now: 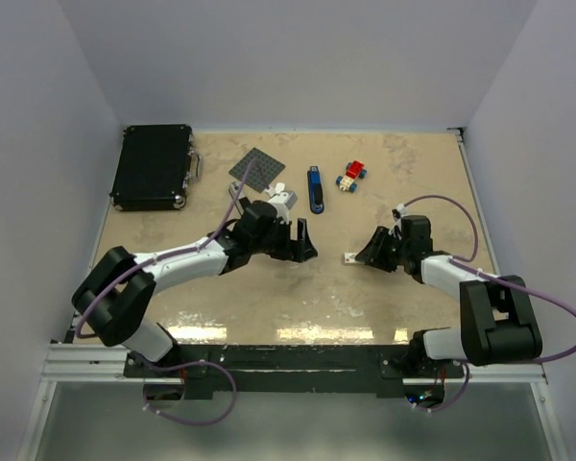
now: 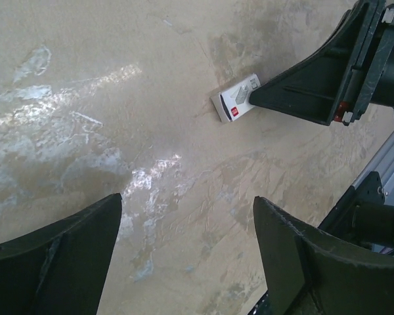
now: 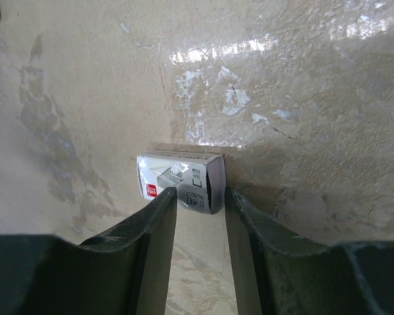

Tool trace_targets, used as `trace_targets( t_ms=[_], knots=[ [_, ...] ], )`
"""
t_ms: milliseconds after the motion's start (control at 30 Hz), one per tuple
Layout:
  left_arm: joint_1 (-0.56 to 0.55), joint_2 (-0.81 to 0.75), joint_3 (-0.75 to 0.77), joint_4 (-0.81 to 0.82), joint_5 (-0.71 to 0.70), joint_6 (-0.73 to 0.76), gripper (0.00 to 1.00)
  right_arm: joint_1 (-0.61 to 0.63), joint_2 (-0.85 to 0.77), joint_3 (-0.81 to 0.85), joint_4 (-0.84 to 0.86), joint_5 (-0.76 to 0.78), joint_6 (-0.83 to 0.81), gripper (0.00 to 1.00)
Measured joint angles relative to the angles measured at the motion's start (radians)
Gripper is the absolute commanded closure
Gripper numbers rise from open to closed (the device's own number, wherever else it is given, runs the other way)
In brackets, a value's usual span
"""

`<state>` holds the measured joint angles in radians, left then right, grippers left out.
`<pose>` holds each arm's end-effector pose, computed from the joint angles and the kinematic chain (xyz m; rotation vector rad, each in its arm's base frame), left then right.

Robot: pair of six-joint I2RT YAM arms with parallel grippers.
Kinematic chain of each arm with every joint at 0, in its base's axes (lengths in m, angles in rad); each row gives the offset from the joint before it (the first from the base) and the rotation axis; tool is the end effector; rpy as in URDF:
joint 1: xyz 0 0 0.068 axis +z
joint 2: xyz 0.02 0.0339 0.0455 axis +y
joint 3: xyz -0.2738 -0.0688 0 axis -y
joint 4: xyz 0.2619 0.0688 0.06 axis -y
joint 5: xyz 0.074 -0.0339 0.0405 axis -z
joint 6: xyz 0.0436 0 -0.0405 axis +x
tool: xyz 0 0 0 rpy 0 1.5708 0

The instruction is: Load the staples into the stapler

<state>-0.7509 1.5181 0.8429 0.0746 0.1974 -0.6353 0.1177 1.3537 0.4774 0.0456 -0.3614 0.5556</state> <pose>0.2455 -0.2409 0.2041 0.2566 2.3244 -0.9644 0.2486 0.0449 0.1333 0.3639 2.4376 0.7390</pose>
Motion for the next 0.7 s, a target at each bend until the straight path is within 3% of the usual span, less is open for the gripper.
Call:
trace_targets(
  t_ms=[367, 700],
  knots=[
    [-0.037, 0.216, 0.144, 0.034, 0.006, -0.018, 0.22, 0.000, -0.001, -0.008, 0.020, -0.002, -0.021, 0.61],
    [-0.053, 0.341, 0.212, 0.037, 0.027, -0.032, 0.26, 0.000, -0.001, -0.006, 0.018, 0.000, -0.043, 0.68]
  ],
)
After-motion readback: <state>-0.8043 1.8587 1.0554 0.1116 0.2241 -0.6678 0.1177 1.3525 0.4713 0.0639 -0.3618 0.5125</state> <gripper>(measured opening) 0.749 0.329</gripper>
